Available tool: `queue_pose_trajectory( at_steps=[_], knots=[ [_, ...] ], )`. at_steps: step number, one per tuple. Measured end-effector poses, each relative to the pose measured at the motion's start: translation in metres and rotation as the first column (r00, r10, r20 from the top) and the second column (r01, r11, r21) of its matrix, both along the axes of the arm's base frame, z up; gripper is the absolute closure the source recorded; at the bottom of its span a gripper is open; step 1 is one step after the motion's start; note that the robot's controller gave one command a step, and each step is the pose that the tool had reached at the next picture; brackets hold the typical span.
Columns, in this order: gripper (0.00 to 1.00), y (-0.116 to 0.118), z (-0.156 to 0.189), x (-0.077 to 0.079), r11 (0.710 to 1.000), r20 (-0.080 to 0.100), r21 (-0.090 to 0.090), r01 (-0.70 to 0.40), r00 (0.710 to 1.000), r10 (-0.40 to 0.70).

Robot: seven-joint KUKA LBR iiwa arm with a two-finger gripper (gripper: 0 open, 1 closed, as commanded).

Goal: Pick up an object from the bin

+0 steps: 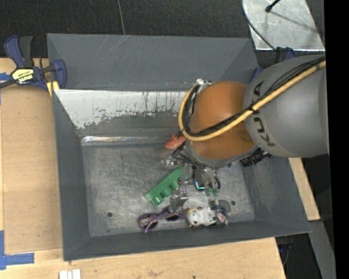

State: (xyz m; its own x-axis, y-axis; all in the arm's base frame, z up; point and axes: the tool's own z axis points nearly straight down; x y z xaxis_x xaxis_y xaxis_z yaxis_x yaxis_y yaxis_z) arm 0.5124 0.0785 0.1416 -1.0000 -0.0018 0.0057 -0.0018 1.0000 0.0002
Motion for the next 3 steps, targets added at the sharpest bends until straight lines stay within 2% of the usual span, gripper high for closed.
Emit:
queue_pose_trajectory(
  at_steps=[1,2,3],
  knots=[
    [0.0,0.0,0.004,0.002,1.0,0.008,0.001,0.002,1.0,-0.002],
    [1.0,-0.053,-0.065,0.003,0.986,0.02,0.001,-0.164,0.986,0.164],
    [1.0,-0.053,-0.065,0.003,0.986,0.02,0.001,-0.164,0.986,0.164]
  ],
)
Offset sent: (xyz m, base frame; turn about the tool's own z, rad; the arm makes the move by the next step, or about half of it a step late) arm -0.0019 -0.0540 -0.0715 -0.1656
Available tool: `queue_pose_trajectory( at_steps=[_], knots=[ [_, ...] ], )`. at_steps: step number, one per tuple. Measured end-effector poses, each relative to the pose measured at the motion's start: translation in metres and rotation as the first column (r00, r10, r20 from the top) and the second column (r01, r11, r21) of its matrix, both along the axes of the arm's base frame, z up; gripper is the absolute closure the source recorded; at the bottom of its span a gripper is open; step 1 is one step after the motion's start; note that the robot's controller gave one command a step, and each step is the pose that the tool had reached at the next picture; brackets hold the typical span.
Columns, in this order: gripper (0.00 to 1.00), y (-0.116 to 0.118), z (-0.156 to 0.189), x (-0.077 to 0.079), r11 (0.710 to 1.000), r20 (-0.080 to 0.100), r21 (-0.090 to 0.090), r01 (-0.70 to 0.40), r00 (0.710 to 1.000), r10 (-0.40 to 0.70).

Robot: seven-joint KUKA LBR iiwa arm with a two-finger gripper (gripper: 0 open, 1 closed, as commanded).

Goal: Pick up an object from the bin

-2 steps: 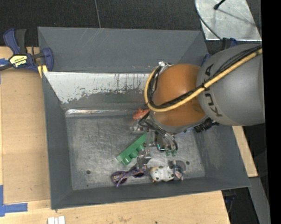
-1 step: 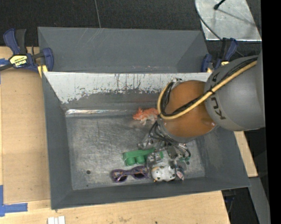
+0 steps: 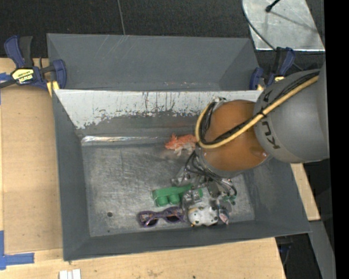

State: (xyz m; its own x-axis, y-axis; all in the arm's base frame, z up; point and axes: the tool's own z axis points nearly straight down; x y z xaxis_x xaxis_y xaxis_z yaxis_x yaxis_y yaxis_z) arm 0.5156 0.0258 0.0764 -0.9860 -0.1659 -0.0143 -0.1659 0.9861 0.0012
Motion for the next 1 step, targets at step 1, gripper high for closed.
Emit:
queue_pose_trajectory(
  at_steps=[1],
  knots=[
    [1.0,0.0,0.0,0.0,1.0,0.0,0.0,0.0,1.0,0.0]
  ],
)
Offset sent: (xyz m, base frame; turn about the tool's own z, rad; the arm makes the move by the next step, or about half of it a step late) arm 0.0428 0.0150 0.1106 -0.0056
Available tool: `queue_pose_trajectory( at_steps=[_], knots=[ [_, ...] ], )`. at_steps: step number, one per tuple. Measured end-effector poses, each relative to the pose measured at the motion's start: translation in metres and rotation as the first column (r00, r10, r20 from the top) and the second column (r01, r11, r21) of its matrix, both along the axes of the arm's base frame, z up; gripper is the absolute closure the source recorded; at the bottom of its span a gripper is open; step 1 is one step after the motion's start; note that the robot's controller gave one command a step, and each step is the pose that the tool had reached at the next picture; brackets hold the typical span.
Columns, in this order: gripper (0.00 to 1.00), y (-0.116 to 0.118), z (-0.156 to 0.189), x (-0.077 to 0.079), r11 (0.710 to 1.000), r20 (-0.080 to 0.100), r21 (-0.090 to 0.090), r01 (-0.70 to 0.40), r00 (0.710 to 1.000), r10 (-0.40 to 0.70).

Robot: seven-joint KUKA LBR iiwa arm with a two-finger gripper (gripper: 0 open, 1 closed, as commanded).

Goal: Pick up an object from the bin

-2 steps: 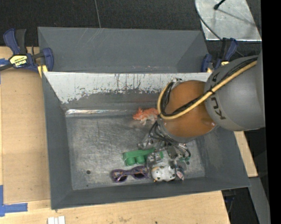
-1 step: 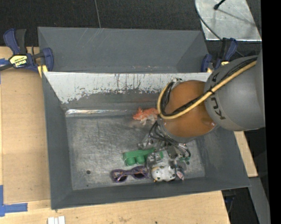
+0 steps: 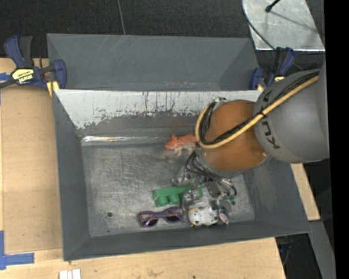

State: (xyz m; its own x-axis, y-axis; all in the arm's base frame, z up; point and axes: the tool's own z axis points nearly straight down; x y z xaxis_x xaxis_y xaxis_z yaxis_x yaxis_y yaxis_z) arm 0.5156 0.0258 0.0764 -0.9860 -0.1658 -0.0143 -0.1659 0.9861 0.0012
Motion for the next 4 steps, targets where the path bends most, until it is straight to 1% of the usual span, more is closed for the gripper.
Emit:
queue_pose_trajectory(
  at_steps=[1,2,3,4],
  knots=[
    [1.0,0.003,0.028,0.009,1.0,-0.02,-0.004,-0.002,1.0,0.001],
    [1.0,0.02,0.052,0.022,1.0,-0.001,-0.003,0.008,1.0,-0.008],
    [1.0,0.009,0.069,0.012,1.0,-0.025,-0.003,-0.003,1.0,0.003],
    [1.0,0.005,0.086,0.013,1.0,-0.02,-0.004,0.0,1.0,0.0]
  ],
)
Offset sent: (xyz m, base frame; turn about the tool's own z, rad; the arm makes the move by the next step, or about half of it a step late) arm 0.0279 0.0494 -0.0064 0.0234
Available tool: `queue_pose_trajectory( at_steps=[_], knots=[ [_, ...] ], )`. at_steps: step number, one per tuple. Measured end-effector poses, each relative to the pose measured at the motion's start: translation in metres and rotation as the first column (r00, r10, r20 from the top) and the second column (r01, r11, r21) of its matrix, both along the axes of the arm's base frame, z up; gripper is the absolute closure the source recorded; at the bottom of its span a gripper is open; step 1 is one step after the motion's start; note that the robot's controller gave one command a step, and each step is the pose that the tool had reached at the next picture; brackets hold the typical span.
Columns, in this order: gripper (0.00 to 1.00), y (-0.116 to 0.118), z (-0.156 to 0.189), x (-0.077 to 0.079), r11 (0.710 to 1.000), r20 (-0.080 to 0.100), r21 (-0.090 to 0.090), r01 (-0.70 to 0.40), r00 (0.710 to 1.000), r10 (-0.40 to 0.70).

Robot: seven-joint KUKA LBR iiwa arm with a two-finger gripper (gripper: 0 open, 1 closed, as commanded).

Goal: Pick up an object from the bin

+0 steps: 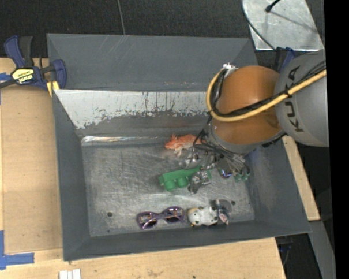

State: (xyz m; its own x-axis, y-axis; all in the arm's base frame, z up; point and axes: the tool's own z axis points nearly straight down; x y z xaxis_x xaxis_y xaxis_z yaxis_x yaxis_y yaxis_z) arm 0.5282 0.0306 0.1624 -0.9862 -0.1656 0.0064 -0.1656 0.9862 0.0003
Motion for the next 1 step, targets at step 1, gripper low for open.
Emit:
queue_pose_trajectory(
  at_steps=[1],
  knots=[
    [1.0,0.0047,0.0503,-0.0114,0.998,0.007,0.001,-0.071,0.997,0.071]
  ],
)
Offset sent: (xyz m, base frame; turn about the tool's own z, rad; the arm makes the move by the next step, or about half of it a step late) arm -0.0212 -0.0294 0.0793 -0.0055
